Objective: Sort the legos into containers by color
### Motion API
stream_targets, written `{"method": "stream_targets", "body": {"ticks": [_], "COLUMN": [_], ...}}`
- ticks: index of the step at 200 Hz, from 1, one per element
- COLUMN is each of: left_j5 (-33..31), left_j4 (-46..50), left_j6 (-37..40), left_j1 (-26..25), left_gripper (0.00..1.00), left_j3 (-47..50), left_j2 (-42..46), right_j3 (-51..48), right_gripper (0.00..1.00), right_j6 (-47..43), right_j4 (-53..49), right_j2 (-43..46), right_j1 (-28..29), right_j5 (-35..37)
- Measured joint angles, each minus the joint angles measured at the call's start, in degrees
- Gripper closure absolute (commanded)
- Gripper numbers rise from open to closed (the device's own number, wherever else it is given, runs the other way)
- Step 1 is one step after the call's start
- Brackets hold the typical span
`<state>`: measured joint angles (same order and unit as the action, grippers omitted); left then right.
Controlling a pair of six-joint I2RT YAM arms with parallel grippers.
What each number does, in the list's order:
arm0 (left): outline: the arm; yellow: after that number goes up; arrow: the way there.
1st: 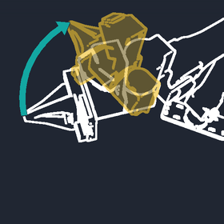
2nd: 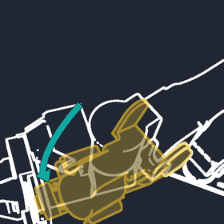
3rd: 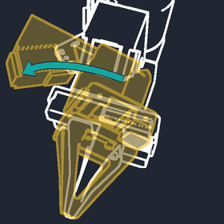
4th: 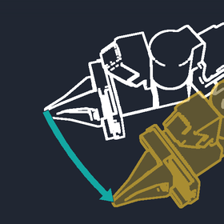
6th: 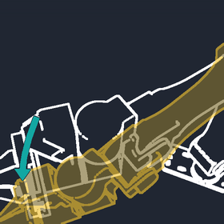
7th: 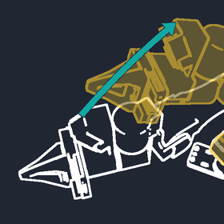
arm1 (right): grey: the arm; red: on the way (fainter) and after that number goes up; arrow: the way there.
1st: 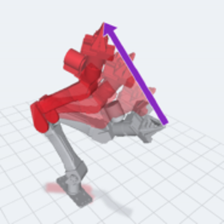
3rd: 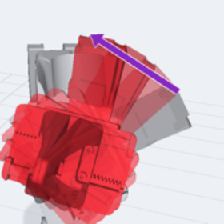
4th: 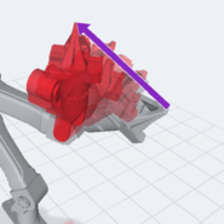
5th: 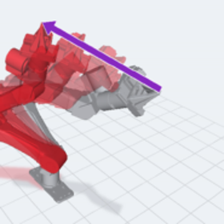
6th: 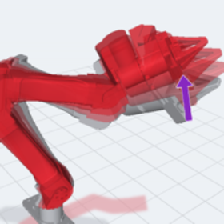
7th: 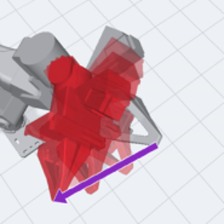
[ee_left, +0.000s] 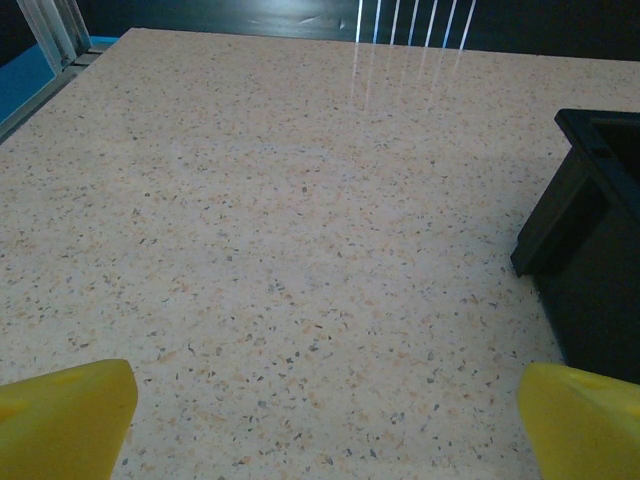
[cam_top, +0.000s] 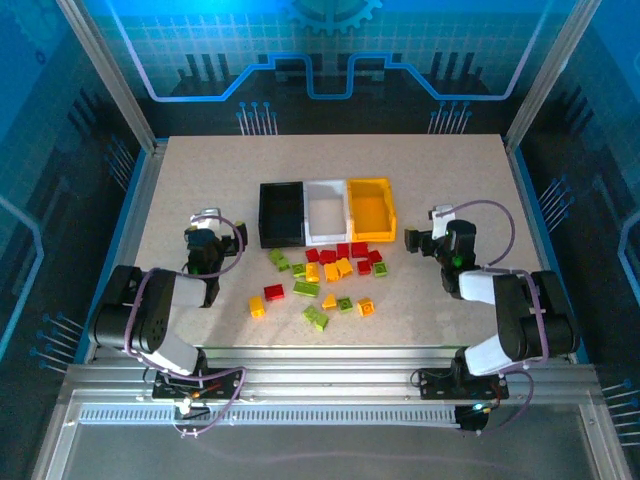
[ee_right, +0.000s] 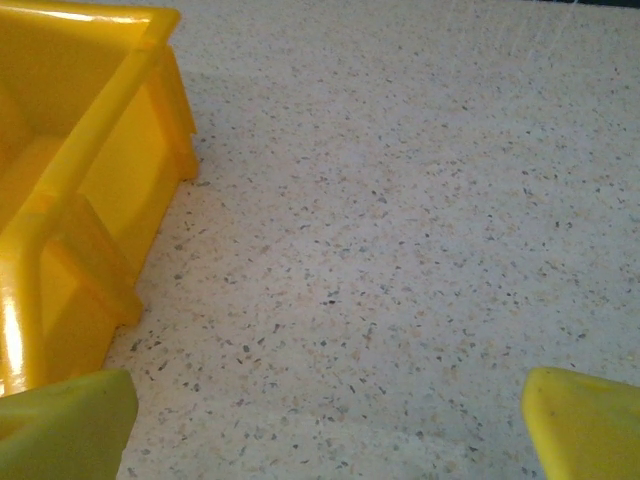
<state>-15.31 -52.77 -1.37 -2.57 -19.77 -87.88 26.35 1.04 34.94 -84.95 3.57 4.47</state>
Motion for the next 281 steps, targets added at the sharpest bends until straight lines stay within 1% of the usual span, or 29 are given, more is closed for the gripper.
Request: {"method": "stream_targets", "body": {"ticks": [13,31,54,66,85,99,112,118,127,139,150,159,172,186,208,227,241,254,270,281], "left_j5": [-1.27,-3.58,-6.14,-8.48,-11.93,-15.04,-17.81,-19.17,-21.2,-22.05,-21.64,-20.63,-18.67,-14.84,-8.81,-4.81,-1.99,-0.11,1.05,1.77], "left_j4": [0.9,2.97,7.13,10.97,15.61,19.45,23.37,25.83,31.54,37.73,41.86,45.16,47.84,48.46,48.74,50.75,55.12,58.34,59.17,60.0], "left_j6": [-0.22,-0.68,-1.73,-3.21,-6.38,-10.43,-15.1,-18.01,-24.92,-31.34,-35.04,-37.64,-39.32,-40.63,-42.34,-42.69,-42.69,-42.69,-42.69,-42.71], "left_j1": [0.0,0.0,0.0,0.0,0.02,0.02,0.13,0.17,0.33,1.09,2.47,3.76,4.94,5.09,4.72,2.89,-0.02,-4.04,-10.45,-14.49], "left_gripper": [0.01,0.01,0.01,0.01,0.01,0.01,0.01,0.01,0.01,0.01,0.01,0.01,0.01,0.01,0.01,0.01,0.01,0.01,0.01,0.01], "left_j3": [0.11,0.09,-1.01,-2.97,-6.58,-10.21,-13.11,-14.34,-16.37,-17.81,-18.45,-18.91,-19.08,-18.6,-17.14,-17.9,-20.74,-23.87,-24.96,-24.83], "left_j2": [1.97,6.8,11.76,13.53,14.84,15.47,16.06,16.46,17.44,18.82,19.85,20.39,20.59,21.29,24.63,27.26,28.06,28.06,28.39,28.46], "right_j3": [3.37,7.87,9.97,11.08,12.74,13.51,14.47,15.21,17.2,21.05,23.93,24.96,24.76,23.12,22.4,22.47,22.49,22.49,22.47,22.4], "right_gripper": [0.0,0.0,0.0,0.0,0.0,0.0,0.0,0.0,0.0,0.0,0.0,0.0,0.0,0.0,0.0,0.0,0.0,0.0,0.05,0.1], "right_j6": [0.0,0.5,2.99,4.2,5.7,7.61,11.43,13.84,19.12,27.02,31.32,33.48,35.45,36.33,36.46,35.89,34.99,34.29,33.27,32.94], "right_j4": [-4.46,-9.38,-13.2,-16.0,-20.2,-22.99,-26.03,-27.87,-32.37,-40.11,-44.52,-45.83,-46.95,-47.56,-50.93,-54.58,-57.37,-59.45,-61.42,-62.05], "right_j2": [1.01,4.07,8.2,9.33,9.77,10.12,10.62,10.8,11.04,11.08,11.1,11.13,11.63,12.87,14.4,14.88,14.86,14.86,14.58,13.99], "right_j1": [-0.04,-0.04,-0.04,0.11,1.42,2.91,3.23,3.08,2.36,0.9,-1.55,-3.43,-5.18,-5.42,-3.93,-0.02,4.81,10.27,17.11,20.72], "right_j5": [0.0,0.68,2.1,3.48,7.91,12.46,16.85,19.04,22.03,24.98,24.63,23.65,21.75,18.73,14.62,11.61,9.9,9.38,8.55,8.31]}}
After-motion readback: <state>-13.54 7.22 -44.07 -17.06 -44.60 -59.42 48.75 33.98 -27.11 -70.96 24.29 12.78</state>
